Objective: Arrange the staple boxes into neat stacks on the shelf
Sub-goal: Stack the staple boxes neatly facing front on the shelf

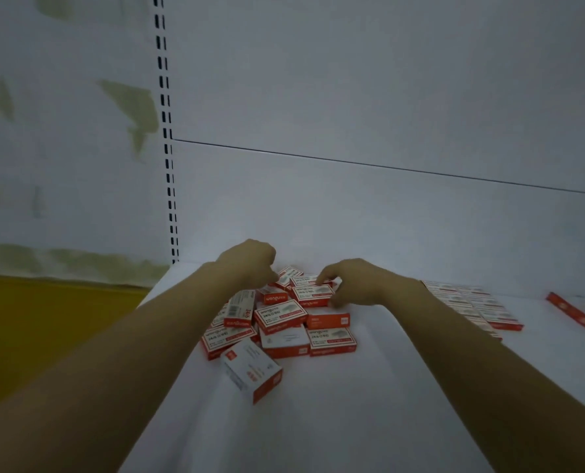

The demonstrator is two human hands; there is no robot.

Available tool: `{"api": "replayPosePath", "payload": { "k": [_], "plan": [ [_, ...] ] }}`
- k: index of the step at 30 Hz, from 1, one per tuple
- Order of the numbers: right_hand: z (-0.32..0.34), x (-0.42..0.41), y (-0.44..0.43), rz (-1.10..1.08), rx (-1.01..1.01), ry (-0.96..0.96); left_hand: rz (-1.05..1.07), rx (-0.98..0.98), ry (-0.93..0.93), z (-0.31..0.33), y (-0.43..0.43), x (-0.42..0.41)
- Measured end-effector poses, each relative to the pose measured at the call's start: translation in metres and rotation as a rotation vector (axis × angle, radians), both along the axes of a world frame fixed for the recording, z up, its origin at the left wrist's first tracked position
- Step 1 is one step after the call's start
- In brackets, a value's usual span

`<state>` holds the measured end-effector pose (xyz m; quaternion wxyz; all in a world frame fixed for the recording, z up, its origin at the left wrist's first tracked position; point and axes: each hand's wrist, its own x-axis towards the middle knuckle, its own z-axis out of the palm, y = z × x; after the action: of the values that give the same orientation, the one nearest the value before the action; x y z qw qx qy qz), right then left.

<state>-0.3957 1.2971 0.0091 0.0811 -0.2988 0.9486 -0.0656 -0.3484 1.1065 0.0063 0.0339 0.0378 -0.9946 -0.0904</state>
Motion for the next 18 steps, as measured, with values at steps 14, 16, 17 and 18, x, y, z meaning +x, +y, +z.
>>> {"api": "replayPosePath", "payload": {
  "k": [14,16,17,18],
  "plan": [
    [-0.006,0.01,0.006,-0.007,-0.072,0.149,-0.007,0.014,0.029,0.003,0.003,0.016],
    [-0.002,0.014,0.015,-0.017,-0.156,0.17,-0.017,0.014,0.036,0.005,0.006,0.016],
    [0.0,0.015,0.019,-0.027,-0.186,0.187,-0.024,0.017,0.039,0.007,0.009,0.015],
    [0.002,0.017,0.024,-0.035,-0.208,0.21,-0.033,0.018,0.042,0.008,0.012,0.015]
  ]
}}
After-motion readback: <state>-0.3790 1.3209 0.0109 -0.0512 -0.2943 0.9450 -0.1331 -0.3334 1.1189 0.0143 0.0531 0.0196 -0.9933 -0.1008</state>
